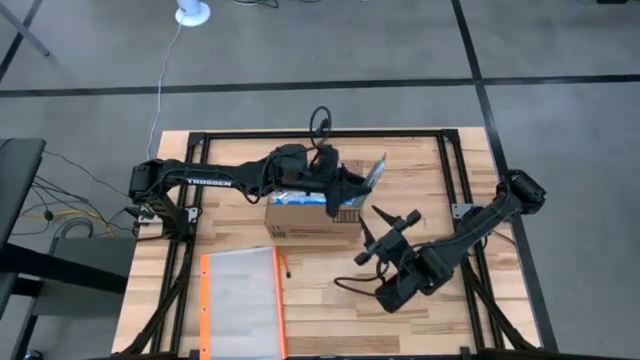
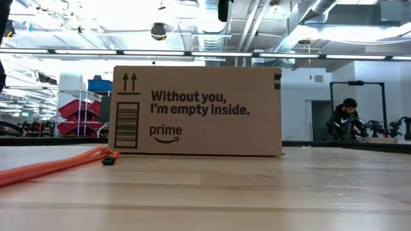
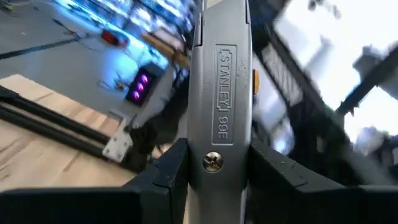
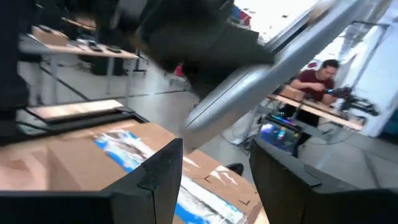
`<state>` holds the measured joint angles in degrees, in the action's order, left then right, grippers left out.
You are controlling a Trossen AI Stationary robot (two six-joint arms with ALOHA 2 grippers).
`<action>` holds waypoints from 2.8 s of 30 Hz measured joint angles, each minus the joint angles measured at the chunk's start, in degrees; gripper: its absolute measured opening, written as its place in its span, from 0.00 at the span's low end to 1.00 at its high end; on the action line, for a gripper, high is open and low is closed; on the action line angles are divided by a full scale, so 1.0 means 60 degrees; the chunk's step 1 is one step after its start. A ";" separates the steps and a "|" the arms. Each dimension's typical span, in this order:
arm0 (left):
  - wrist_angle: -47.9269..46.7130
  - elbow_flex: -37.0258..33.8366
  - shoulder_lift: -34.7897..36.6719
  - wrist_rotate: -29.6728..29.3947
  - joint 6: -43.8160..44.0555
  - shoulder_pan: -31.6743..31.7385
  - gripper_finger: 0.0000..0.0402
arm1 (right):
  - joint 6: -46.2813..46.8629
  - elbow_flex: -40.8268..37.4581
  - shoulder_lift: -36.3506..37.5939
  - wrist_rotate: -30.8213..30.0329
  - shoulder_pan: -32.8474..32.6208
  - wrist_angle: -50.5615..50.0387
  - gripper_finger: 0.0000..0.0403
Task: Unpack boxes
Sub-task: Open the cardboard box with the silver cutter
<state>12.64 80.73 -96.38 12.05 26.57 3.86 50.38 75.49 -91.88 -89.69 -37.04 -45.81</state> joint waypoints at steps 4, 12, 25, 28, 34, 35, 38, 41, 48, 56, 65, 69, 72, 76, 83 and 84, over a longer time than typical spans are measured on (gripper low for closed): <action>-0.0747 0.0000 0.0015 0.1607 -0.1244 -0.0007 0.29 | 0.0880 0.0050 0.0874 0.0560 -0.0463 -0.0493 0.42; 0.0226 0.0000 0.0019 0.3507 -0.1436 -0.0007 0.29 | 0.1819 0.0042 0.1866 0.0974 -0.0793 -0.0928 0.42; 0.0526 0.0000 0.0011 0.3446 -0.1433 0.0011 0.29 | -0.5915 0.0099 0.1871 0.1558 -0.0660 0.6162 0.42; 0.0821 0.0000 0.0011 0.3445 -0.1433 0.0011 0.29 | -0.7511 0.0109 0.2050 0.2387 -0.0427 0.7414 0.42; 0.1086 0.0000 0.0011 0.3360 -0.1398 0.0036 0.29 | -0.7736 0.0115 0.2099 0.2741 0.0158 0.7431 0.42; 0.1098 0.0000 0.0012 0.3361 -0.1382 0.0029 0.29 | -0.7769 0.0115 0.2099 0.2763 0.0219 0.7427 0.42; 0.1079 -0.0004 0.0104 0.3355 -0.1389 0.0029 0.29 | -0.7878 0.0115 0.2091 0.2798 0.0380 0.7397 0.42; 0.1152 -0.0005 0.0268 0.3346 -0.1434 0.0015 0.29 | -0.7840 0.0083 0.2090 0.2959 0.0511 0.7397 0.42; 0.0802 -0.0011 0.0562 0.3272 -0.1886 -0.0026 0.29 | -0.7621 0.0017 0.2059 0.3306 0.0697 0.7407 0.42; 0.0616 -0.0011 0.0467 0.3432 -0.1968 -0.0287 0.29 | -0.7385 0.0017 0.1994 0.5132 0.1432 0.7580 0.42; 0.0550 -0.0007 0.0521 0.3306 -0.2618 -0.0306 0.28 | -0.7831 0.0020 0.2011 0.5442 0.1507 0.7597 0.30; 0.0304 0.0001 0.0521 0.3264 -0.3065 -0.0306 0.28 | -0.8061 0.0017 0.2060 0.5560 0.1494 0.7419 0.30; -0.0105 0.0036 0.0555 0.3197 -0.3498 -0.0254 0.30 | -0.8135 0.0000 0.2206 0.5777 0.1530 0.7113 0.30; -0.1204 0.0039 0.0761 0.2747 -0.3707 -0.0250 0.49 | -0.8723 -0.0038 0.2551 0.6110 0.1549 0.6799 0.30; -0.3600 0.0366 0.1173 0.1562 -0.4572 -0.0228 0.64 | -0.8215 0.0072 0.3538 0.6491 0.1607 0.5858 0.30; -0.3756 0.0394 0.1249 0.1369 -0.4602 -0.0226 0.64 | -0.8044 0.0054 0.3631 0.6605 0.1624 0.5580 0.30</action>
<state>-9.90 83.09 -88.89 20.27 -1.04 2.50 2.12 75.82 -70.09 -50.07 -27.30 -12.33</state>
